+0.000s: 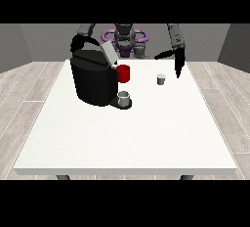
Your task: Insert the coffee pod into the coffee machine and close the lid
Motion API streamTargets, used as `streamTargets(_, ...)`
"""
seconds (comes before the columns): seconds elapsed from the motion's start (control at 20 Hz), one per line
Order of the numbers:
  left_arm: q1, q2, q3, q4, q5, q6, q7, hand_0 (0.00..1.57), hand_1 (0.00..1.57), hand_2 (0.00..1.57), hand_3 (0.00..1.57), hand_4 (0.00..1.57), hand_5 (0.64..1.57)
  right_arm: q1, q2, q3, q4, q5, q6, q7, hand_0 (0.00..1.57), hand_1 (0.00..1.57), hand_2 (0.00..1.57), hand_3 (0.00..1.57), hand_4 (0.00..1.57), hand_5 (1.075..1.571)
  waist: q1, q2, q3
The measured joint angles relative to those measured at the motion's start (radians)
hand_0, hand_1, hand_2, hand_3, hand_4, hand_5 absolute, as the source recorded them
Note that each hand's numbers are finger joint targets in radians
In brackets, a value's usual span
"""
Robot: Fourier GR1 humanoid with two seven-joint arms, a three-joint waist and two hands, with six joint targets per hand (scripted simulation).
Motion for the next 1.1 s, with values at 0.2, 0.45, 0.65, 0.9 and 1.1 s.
streamTargets(0.2, -0.026, -0.012, -0.030, 0.058, -0.052, 0.011, 0.001, 0.00, 0.00, 0.00, 0.00, 0.00, 1.571, -0.042, -0.012, -0.032, 0.060, -0.011, -0.004, 0.000, 0.00, 0.00, 0.00, 0.00, 0.39, 1.571, 0.016, 0.005, 0.0002)
streamTargets(0.45, -0.067, -0.010, -0.058, 0.134, -0.123, 0.030, -0.015, 0.00, 0.00, 0.46, 0.00, 0.00, 1.571, -0.079, -0.029, -0.045, 0.104, -0.005, -0.016, 0.038, 0.00, 0.00, 0.00, 0.00, 0.41, 1.571, 0.020, 0.006, 0.0002)
streamTargets(0.65, -0.093, -0.015, -0.072, 0.197, -0.175, 0.053, -0.030, 0.65, 0.65, 0.72, 0.35, 0.00, 1.571, -0.092, -0.033, -0.048, 0.153, 0.006, -0.020, 0.025, 0.00, 0.00, 0.00, 0.00, 0.42, 1.571, 0.023, 0.005, 0.0002)
streamTargets(0.9, -0.131, -0.001, -0.077, 0.267, -0.228, 0.065, -0.021, 0.70, 0.70, 0.78, 0.49, 0.00, 1.571, -0.115, -0.033, -0.046, 0.194, 0.022, -0.035, 0.032, 0.00, 0.00, 0.00, 0.00, 0.39, 1.571, 0.023, 0.002, 0.0003)
streamTargets(1.1, -0.134, 0.008, -0.106, 0.305, -0.287, 0.076, -0.031, 0.57, 0.57, 0.70, 0.41, 0.00, 1.571, -0.117, -0.024, -0.045, 0.209, 0.023, -0.045, 0.031, 0.00, 0.00, 0.00, 0.00, 0.43, 1.571, 0.019, -0.004, 0.0000)
